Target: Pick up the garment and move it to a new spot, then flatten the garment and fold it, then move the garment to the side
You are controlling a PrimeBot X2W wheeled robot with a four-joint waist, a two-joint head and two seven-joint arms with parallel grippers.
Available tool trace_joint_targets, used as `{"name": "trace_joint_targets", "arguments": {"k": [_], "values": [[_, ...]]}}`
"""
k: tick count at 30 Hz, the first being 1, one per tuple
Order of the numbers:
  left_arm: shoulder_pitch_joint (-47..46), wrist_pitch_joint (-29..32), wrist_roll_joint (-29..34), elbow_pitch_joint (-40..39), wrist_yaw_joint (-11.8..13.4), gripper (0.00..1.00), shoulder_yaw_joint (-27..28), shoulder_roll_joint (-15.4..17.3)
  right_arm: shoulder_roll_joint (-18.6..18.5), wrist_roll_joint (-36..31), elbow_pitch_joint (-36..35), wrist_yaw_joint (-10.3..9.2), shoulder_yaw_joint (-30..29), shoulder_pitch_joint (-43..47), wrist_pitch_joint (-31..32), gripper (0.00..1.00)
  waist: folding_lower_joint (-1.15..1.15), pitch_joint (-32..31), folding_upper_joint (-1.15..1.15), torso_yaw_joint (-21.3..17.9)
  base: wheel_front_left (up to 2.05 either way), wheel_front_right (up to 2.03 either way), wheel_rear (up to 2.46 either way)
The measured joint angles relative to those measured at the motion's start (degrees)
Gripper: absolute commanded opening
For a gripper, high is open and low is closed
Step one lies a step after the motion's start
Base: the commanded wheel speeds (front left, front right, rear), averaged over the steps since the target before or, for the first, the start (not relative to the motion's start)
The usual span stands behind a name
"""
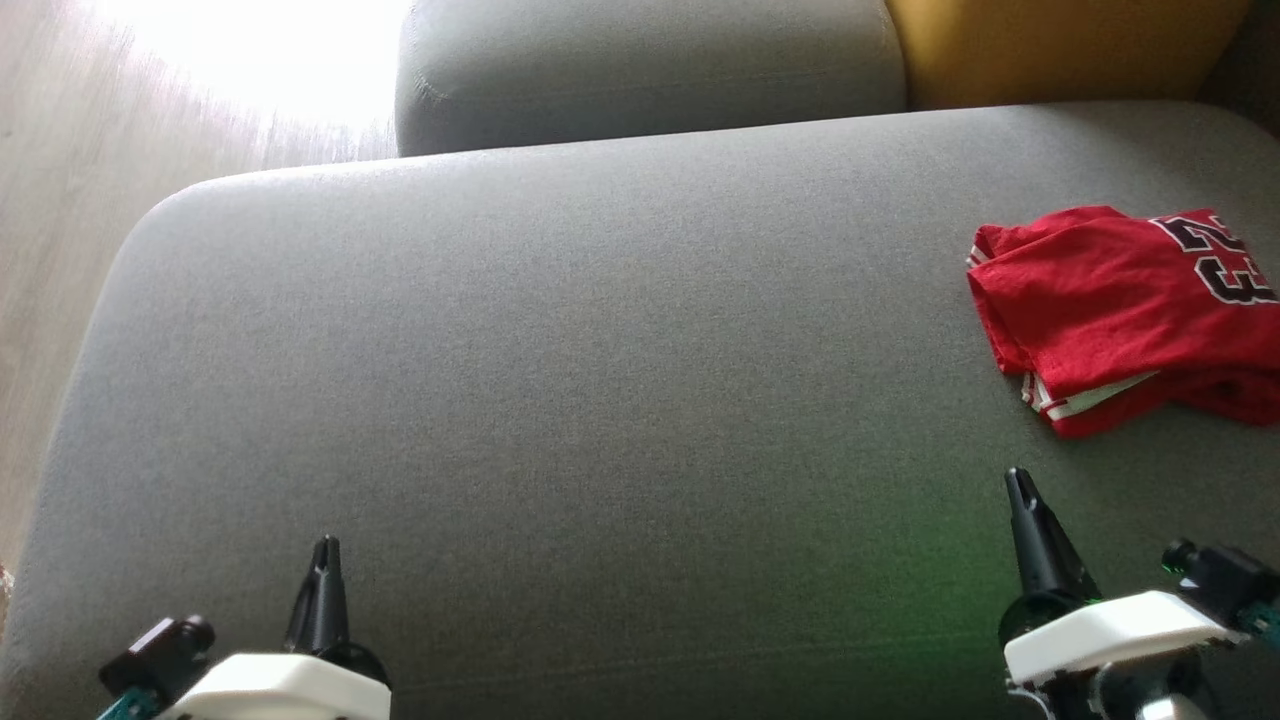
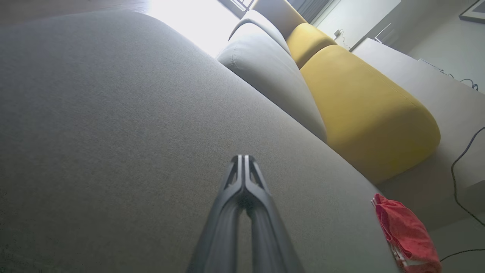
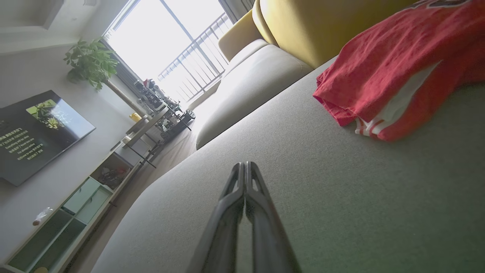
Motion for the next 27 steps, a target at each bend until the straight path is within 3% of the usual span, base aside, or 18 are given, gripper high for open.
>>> {"name": "trace_joint_targets", "arguments": {"k": [27], "values": [[-3.32,4.10,-16.78,2.57,-2.12,0.00,2.15,0.11,-0.04,17.58,0.81,0.00,-1.36,-1.90,4.13,0.00,0.00,0.54,0.00,0.30,0.00,0.00,0.00]]}}
